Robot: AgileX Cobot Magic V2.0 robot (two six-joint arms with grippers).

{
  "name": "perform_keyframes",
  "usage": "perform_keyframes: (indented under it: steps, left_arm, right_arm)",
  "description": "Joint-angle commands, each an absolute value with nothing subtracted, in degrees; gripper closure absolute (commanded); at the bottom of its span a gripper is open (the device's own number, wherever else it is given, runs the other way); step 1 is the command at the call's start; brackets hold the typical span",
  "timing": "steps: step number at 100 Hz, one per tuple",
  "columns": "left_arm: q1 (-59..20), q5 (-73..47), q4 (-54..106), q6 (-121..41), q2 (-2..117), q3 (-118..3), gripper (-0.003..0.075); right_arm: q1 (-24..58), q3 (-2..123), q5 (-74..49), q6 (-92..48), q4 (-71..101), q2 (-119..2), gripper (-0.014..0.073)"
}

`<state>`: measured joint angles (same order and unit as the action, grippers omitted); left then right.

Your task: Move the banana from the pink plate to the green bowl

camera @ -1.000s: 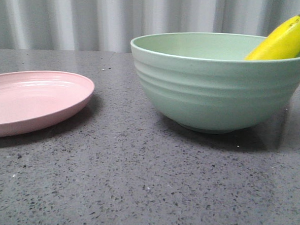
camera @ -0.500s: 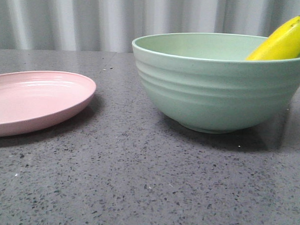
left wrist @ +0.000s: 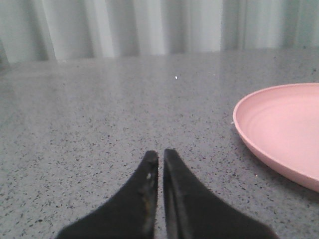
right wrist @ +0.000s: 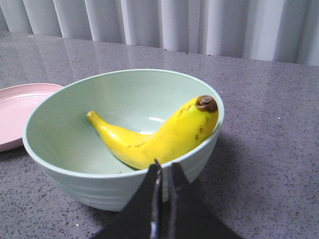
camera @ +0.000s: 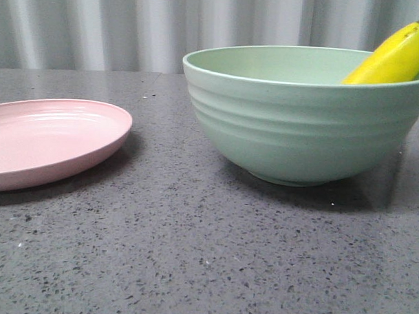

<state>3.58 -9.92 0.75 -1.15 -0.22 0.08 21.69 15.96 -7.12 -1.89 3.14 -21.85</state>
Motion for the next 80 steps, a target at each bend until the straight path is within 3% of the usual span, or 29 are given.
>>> perform_keyframes:
  steps: [1, 13, 80]
  left_arm:
    - [3.75, -9.04, 1.32, 0.00, -1.87, 0.48, 0.0741]
    - [3.75, -14.90, 1.32, 0.00, -1.87, 0.61, 0.0741]
    - [3.75, -14.23, 1.32, 0.00, -1.87, 0.51, 0.0741]
  right_arm:
    - [21.75, 17.57, -2.56, -2.42, 2.36, -22.05, 0.0665]
    - [21.75, 17.57, -2.56, -2.42, 2.36, -22.05, 0.0665]
    - [21.75, 17.07, -2.56, -2.42, 2.36, -21.90, 0.0665]
